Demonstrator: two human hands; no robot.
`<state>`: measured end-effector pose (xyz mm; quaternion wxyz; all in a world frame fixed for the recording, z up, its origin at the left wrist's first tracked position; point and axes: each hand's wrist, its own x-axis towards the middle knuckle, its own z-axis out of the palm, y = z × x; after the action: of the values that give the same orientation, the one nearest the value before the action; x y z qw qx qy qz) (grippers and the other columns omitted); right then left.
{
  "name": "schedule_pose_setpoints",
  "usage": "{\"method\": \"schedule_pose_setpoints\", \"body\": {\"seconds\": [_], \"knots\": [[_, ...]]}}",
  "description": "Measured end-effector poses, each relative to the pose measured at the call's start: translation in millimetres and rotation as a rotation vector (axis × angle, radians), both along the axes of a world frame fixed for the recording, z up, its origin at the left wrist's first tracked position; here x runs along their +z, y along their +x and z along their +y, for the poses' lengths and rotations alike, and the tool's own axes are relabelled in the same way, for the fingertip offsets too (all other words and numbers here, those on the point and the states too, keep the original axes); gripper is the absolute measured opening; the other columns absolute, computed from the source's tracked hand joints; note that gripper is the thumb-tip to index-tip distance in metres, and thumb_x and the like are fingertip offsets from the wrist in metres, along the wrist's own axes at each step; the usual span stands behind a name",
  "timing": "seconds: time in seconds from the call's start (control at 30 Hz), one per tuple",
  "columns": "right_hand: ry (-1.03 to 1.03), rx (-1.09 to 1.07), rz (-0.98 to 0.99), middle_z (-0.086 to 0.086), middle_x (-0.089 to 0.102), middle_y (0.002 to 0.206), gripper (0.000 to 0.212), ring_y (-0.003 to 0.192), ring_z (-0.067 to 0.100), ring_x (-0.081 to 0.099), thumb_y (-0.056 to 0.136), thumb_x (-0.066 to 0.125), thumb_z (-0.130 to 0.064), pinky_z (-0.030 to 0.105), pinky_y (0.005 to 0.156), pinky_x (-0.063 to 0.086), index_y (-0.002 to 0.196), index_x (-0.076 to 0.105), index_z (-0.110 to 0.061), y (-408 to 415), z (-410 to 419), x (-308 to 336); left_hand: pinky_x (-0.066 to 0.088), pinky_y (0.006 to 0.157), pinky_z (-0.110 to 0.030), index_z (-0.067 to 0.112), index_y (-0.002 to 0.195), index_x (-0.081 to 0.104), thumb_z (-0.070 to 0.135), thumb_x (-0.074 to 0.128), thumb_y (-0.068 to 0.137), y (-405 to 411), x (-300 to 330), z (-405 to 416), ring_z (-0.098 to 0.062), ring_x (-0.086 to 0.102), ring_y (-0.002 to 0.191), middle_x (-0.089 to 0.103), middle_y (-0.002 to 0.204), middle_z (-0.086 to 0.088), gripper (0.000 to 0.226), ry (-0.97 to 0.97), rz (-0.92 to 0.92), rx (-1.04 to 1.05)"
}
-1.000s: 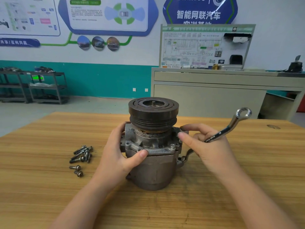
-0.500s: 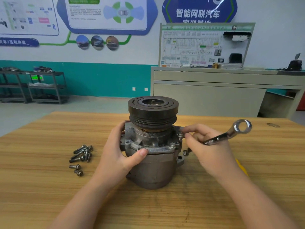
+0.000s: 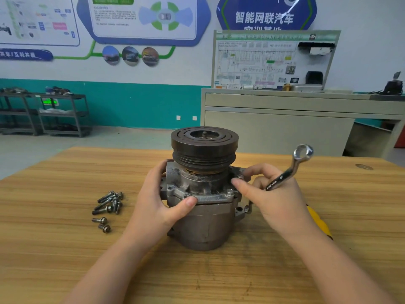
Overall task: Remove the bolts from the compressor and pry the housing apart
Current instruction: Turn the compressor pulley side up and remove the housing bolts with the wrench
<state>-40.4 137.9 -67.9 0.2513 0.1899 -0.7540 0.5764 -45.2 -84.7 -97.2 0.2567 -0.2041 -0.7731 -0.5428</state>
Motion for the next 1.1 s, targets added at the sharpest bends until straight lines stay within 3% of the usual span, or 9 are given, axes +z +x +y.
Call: {"method": "schedule_pose_setpoints", "body": {"seconds": [0.07,0.2,0.33,0.4,0.57,0.73,0.83,0.97,1.1], "knots": [[0.021,-0.001,0.002,-0.013,0.043,0.04,0.017,0.038,0.001,0.036,0.083,0.072,-0.016,0.009,0.042,0.031,0.075,0.069,-0.031,0.6,-0.7,-0.5,0.039,0.086,-0.001,0.047,0.128,0.035,0.061,0.066,0.06,0.3,0.3,0.3,0.01,0.05,0.115,0.053,0.13,0.013,0.076,-0.004,-0.004,0.002],[-0.005,0.03,-0.016,-0.013,0.043,0.04,0.01,0.038,0.0,0.038,0.08,0.072,-0.026,0.007,0.043,0.033,0.088,0.068,-0.03,3.3,0.8,0.6,0.04,0.086,-0.002,0.051,0.125,0.035,0.06,0.067,0.06,2.2,1.4,0.5,0.008,0.051,0.116,0.054,0.129,0.016,0.073,-0.001,0.002,-0.002],[0.022,-0.022,-0.019,-0.012,0.044,0.039,0.017,0.037,0.001,0.036,0.081,0.076,-0.017,0.008,0.042,0.031,0.074,0.065,-0.028,0.8,0.1,1.1,0.039,0.085,-0.001,0.051,0.124,0.037,0.059,0.067,0.061,2.6,2.3,0.9,0.01,0.051,0.115,0.054,0.128,0.017,0.071,0.006,0.013,-0.004],[0.022,0.007,-0.025,-0.013,0.042,0.04,0.015,0.039,0.002,0.035,0.083,0.069,-0.016,0.012,0.044,0.032,0.078,0.068,-0.031,2.4,0.9,1.9,0.04,0.085,-0.002,0.05,0.126,0.037,0.059,0.067,0.061,2.5,2.5,0.9,0.008,0.051,0.115,0.054,0.128,0.016,0.071,0.005,0.007,-0.009],[0.025,0.017,-0.029,-0.011,0.044,0.039,0.011,0.038,0.001,0.039,0.083,0.073,-0.026,0.008,0.043,0.033,0.088,0.063,-0.028,4.4,1.0,3.6,0.043,0.093,-0.012,0.03,0.137,0.041,0.059,0.067,0.062,0.7,0.6,-1.0,0.0,0.052,0.119,0.055,0.131,0.009,0.085,-0.012,0.0,-0.007],[0.006,0.004,-0.032,-0.012,0.042,0.039,0.014,0.038,0.001,0.035,0.088,0.064,-0.012,0.012,0.041,0.032,0.084,0.064,-0.026,2.6,1.2,0.7,0.043,0.094,-0.011,0.03,0.138,0.039,0.061,0.066,0.061,0.2,0.1,-1.0,0.001,0.051,0.12,0.054,0.132,0.009,0.087,-0.021,-0.01,0.008],[-0.015,0.023,-0.018,-0.011,0.044,0.04,0.01,0.039,0.002,0.037,0.085,0.07,-0.022,0.012,0.043,0.033,0.09,0.063,-0.027,3.0,1.8,2.0,0.044,0.097,-0.021,0.028,0.139,0.039,0.06,0.066,0.06,0.3,0.0,-1.1,-0.001,0.051,0.121,0.055,0.132,0.01,0.089,-0.016,-0.02,0.007],[-0.014,0.016,-0.05,-0.009,0.044,0.041,0.013,0.04,0.005,0.038,0.08,0.075,-0.019,0.01,0.043,0.033,0.074,0.065,-0.026,-0.4,1.2,1.7,0.044,0.099,-0.025,0.026,0.14,0.039,0.061,0.067,0.061,0.4,0.4,-0.8,-0.002,0.051,0.122,0.054,0.133,0.008,0.091,-0.016,-0.014,0.007],[-0.034,0.066,-0.05,-0.01,0.044,0.042,0.008,0.042,0.005,0.038,0.08,0.067,-0.026,0.016,0.046,0.035,0.087,0.067,-0.029,0.5,2.4,1.4,0.044,0.098,-0.024,0.031,0.138,0.04,0.06,0.067,0.06,1.9,0.7,-0.6,-0.001,0.051,0.121,0.055,0.132,0.01,0.087,-0.011,-0.015,0.011]]}}
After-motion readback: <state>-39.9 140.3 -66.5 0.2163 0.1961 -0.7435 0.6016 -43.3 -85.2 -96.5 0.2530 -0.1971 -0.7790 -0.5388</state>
